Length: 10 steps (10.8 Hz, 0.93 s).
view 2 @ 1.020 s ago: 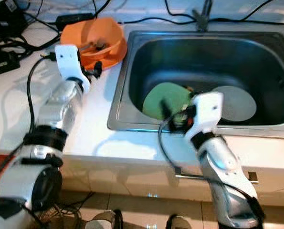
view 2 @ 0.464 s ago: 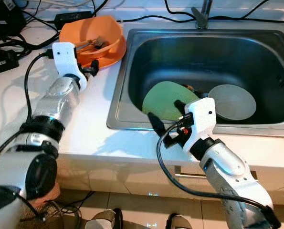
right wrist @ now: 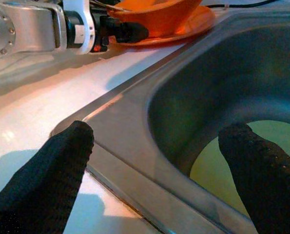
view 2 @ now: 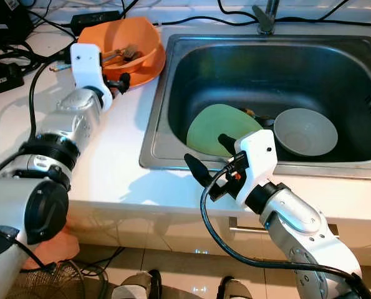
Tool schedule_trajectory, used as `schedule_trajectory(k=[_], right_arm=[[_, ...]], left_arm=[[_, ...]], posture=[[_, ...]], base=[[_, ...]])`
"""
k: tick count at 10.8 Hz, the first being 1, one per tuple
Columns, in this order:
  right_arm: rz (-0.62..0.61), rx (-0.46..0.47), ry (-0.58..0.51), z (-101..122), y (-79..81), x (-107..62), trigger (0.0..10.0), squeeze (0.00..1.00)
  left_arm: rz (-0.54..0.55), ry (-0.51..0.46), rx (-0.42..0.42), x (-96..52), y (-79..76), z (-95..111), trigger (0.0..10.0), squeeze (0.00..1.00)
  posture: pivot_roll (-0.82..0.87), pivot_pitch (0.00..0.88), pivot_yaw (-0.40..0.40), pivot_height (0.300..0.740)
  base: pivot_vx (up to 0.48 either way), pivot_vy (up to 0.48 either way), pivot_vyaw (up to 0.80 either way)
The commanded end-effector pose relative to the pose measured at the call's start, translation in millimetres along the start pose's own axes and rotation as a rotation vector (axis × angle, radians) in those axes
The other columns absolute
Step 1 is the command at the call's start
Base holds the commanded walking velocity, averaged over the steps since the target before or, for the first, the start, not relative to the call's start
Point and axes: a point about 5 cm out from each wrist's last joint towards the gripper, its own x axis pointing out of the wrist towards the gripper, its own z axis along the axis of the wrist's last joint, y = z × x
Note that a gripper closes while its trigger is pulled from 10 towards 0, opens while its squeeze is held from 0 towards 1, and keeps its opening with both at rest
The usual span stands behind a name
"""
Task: Kitchen organization
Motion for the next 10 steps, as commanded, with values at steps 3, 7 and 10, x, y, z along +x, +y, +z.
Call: schedule_trajectory(k=[3, 7, 10], right_arm=[[0.02, -0.013, 0.005, 1, 7.5, -1.1, 10.0, 0.66], [0.03, -0.022, 0.005, 2, 10.8, -0.5, 10.0, 0.0], [0.031, -0.024, 0.005, 1, 10.6, 0.2, 10.0, 0.0]], left_arm=[[-0.003, 0.157, 0.007, -0.9, 7.9, -21, 10.0, 0.0], [-0.128, 0.35, -0.067, -7.8, 8.6, -48, 10.0, 0.0], [-0.154, 0.384, -0.078, -9.3, 10.0, -50, 10.0, 0.0]], posture=[[-0.01, 0.202, 0.093, 0.74], [-0.01, 0.204, 0.094, 0.74], [0.0, 0.201, 0.091, 0.74]], base=[[0.0, 0.0, 0.0], [0.0, 0.0, 0.0], [0.0, 0.0, 0.0]])
